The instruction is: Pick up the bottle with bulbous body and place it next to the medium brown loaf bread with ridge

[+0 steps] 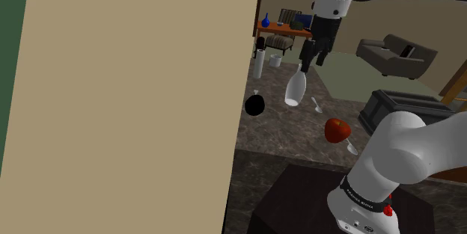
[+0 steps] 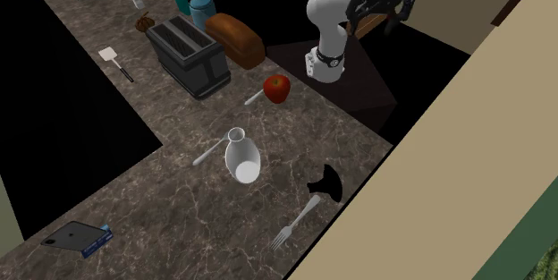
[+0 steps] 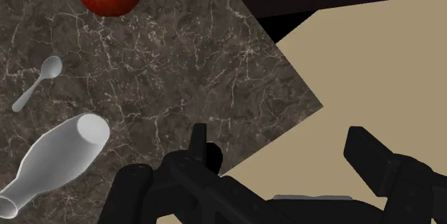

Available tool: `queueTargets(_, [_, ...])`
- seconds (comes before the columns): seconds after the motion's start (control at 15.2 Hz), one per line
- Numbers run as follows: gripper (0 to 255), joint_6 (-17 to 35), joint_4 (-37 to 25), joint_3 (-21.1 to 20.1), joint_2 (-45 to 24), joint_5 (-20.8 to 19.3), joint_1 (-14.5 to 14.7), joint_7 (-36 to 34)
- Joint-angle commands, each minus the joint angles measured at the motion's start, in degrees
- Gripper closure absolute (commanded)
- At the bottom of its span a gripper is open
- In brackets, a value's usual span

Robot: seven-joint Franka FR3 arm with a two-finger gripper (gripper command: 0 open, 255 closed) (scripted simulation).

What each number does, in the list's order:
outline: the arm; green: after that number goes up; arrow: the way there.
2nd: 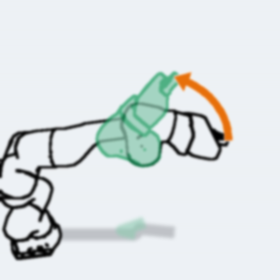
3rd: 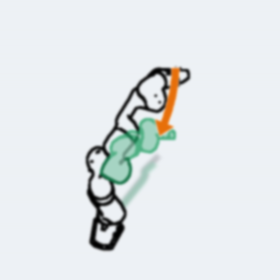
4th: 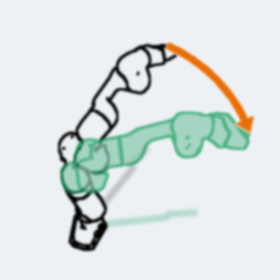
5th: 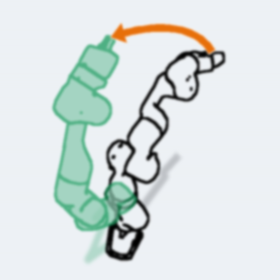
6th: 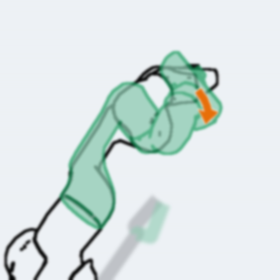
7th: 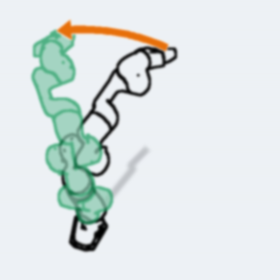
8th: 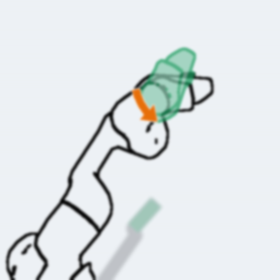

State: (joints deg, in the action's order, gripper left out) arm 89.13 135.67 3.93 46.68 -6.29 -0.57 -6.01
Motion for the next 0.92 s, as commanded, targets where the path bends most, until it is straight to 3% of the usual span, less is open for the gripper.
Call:
queueTargets(0.0, [0,0.0,0.0,0.0,0.0,0.0,0.0,0.0])
queueTargets(0.46, [0,6.2,-2.7,8.9,-8.5,-4.2,-2.0,8.4])
queueTargets(0.86, [0,11.2,-7.7,16.3,-18.1,-5.4,-2.9,15.8])
